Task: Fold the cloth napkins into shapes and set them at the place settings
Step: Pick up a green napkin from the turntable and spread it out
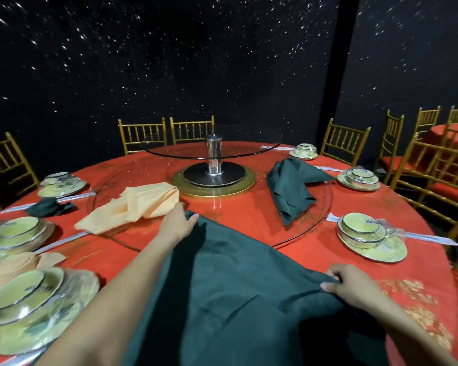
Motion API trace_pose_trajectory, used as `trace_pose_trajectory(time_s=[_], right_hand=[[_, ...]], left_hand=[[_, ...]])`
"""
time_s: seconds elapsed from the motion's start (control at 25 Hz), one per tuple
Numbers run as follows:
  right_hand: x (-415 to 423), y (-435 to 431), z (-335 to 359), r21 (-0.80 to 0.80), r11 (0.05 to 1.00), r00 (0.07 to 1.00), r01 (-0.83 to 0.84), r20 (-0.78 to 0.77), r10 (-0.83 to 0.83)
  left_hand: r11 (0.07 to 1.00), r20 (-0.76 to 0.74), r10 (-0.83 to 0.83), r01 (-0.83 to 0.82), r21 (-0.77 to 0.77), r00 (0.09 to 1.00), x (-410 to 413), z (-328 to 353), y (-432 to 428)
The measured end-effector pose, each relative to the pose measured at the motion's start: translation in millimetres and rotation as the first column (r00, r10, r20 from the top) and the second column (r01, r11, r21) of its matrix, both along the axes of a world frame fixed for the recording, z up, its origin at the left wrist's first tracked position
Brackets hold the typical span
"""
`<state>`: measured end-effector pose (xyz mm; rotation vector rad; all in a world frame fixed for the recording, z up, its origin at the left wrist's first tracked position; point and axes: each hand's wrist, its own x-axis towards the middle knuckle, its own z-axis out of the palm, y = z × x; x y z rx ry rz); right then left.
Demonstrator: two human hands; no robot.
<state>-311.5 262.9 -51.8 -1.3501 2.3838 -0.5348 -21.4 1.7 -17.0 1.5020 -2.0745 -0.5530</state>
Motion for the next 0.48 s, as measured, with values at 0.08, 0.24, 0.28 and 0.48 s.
trace_pose_trajectory(time_s=[0.08,0.24,0.28,0.48], right_hand=[[2,7,1,-0.152,0.988,1.000,-0.028,0.006,0.029],[13,16,8,-0.155,0.985,0.995,-0.077,0.052,0.086],[18,16,12,-0.205,0.975,0.988,-0.081,0.109,0.105],[35,10,33,-0.343,0.914,0.814,0.217,0.580,0.024]], left_hand=[[0.997,0.002,-0.022,0.022,0.076,1.000,-6,-6,-18],[0.982,-0.021,0.028,-0.024,0.187,0.999,-11,-21,-43],[0.980,-0.051,0.064,-0.053,0.194,0.997,-10,-20,-44],[0.932,-0.214,0.180,-0.097,0.350,0.960,3,-8,-30]])
